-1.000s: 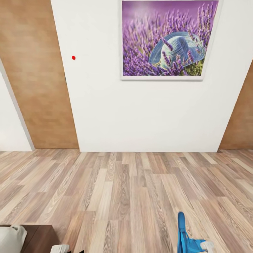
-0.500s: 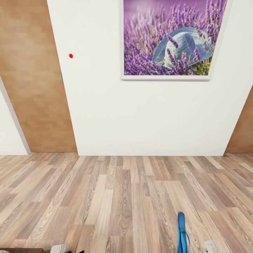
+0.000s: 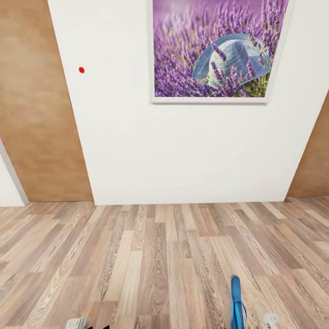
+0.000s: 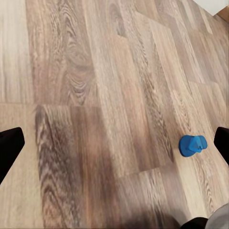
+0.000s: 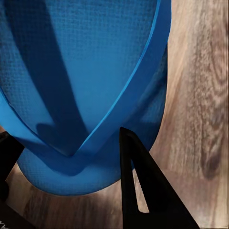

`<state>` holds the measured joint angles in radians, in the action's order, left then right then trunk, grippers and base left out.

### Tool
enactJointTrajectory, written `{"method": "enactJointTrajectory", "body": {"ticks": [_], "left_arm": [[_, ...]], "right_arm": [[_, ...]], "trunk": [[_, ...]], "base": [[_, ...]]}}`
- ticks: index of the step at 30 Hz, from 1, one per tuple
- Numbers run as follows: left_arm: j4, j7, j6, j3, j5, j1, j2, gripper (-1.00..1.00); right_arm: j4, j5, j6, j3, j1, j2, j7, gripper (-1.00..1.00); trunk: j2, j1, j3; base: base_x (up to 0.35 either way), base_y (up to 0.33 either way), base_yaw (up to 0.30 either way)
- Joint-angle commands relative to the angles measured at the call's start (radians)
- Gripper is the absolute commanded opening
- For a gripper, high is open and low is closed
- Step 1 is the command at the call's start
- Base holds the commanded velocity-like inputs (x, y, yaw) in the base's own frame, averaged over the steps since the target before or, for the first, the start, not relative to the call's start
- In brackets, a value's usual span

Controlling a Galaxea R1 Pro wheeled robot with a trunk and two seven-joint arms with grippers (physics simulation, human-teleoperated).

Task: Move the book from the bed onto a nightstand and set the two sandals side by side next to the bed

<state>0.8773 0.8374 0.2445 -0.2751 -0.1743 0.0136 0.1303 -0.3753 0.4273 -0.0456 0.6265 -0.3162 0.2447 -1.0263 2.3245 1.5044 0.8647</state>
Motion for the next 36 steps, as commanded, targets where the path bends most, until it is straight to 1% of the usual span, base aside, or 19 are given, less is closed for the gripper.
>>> {"method": "enactJointTrajectory", "body": {"ticks": [1,7,15,32,36], "left_arm": [[0.000,0.003,0.010,-0.001,-0.008,0.000,0.000,1.00],[0.000,0.003,0.010,-0.001,-0.008,0.000,0.000,1.00],[0.000,0.003,0.010,-0.001,-0.008,0.000,0.000,1.00],[0.000,0.006,0.010,-0.001,-0.008,0.000,0.000,1.00],[0.000,0.006,0.010,-0.001,-0.008,0.000,0.000,1.00]], "right_arm": [[-0.001,0.007,-0.005,0.009,-0.001,-0.001,-0.006,-1.00],[-0.001,0.007,-0.005,0.009,-0.001,-0.001,-0.006,-1.00],[-0.001,0.007,-0.004,0.009,-0.001,-0.001,-0.006,-1.00],[-0.001,0.007,-0.004,0.009,-0.001,-0.001,-0.006,-1.00],[-0.001,0.007,-0.004,0.009,-0.001,-0.001,-0.006,-1.00]], "trunk": [[0.000,0.000,0.002],[0.000,0.000,0.005],[0.000,0.000,0.010],[0.000,0.000,0.020],[0.000,0.000,0.023]], "base": [[0.000,0.000,-0.249],[0.001,0.004,-0.251],[0.059,0.115,-0.252],[0.003,0.004,-0.252],[0.162,0.000,-0.252]]}}
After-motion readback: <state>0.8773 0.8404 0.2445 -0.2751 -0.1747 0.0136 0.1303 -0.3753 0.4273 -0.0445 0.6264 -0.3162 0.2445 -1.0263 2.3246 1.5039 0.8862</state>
